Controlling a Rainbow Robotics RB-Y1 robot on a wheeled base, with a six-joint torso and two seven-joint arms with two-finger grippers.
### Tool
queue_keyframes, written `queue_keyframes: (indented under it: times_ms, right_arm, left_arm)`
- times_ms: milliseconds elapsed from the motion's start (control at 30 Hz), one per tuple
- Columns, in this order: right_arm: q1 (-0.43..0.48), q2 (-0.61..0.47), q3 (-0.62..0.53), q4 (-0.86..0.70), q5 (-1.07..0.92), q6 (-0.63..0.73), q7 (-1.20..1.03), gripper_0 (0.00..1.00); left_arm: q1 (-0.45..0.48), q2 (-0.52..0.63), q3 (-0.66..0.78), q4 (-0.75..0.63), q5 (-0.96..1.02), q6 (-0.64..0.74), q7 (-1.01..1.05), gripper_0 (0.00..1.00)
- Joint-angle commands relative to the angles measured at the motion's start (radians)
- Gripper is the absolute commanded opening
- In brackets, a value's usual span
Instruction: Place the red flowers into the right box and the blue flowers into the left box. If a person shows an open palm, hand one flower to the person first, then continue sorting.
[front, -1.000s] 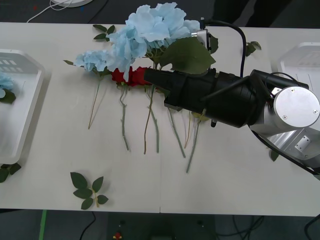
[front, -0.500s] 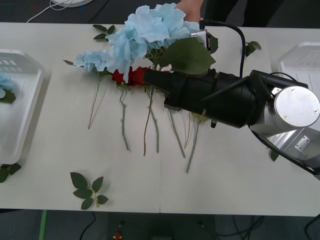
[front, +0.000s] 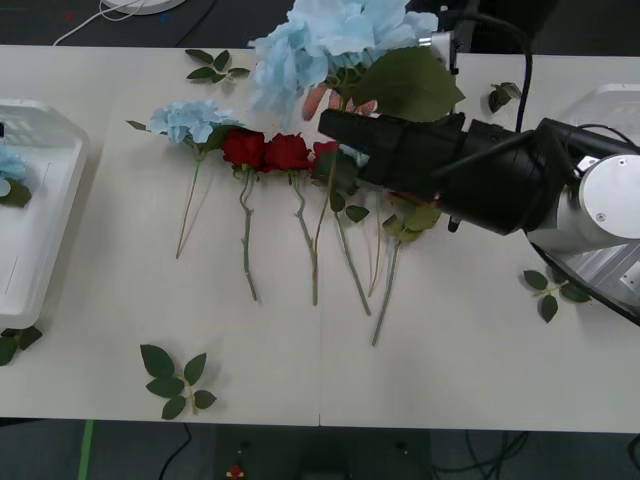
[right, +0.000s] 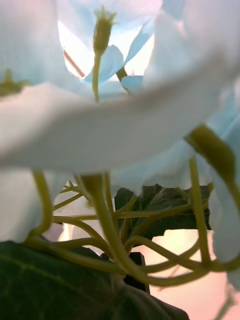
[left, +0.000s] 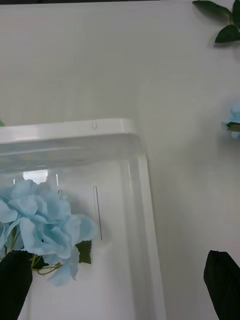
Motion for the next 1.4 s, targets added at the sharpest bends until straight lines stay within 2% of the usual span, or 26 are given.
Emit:
queue_keyframes:
  times_ms: [33, 300, 467, 967, 1400]
  right_arm:
    - [-0.020, -0.069, -0.124, -0.033, 0.067, -0.043, 0.015, 0.00]
    - [-0.023, -0.100, -0.276, 0.030, 0.092, -0.075, 0.025, 0.00]
    - [-0.046, -0.100, -0.351, 0.106, 0.199, -0.075, 0.028, 0.00]
    - [-0.207, 0.017, -0.351, 0.377, 0.590, -0.115, 0.040, 0.00]
    - [-0.218, 0.037, -0.351, 0.398, 0.589, -0.123, 0.028, 0.00]
  left_arm:
    - [-0.045, 0.034, 0.030, -0.017, 0.009, 0.011, -0.057, 1.00]
    - [-0.045, 0.034, 0.030, -0.017, 0.009, 0.011, -0.057, 1.00]
    - [-0.045, 0.034, 0.030, -0.017, 0.009, 0.011, -0.057, 1.00]
    - [-0.045, 0.034, 0.030, -0.017, 0.009, 0.011, -0.057, 1.00]
    - [-0.045, 0.034, 0.030, -0.017, 0.009, 0.011, -0.057, 1.00]
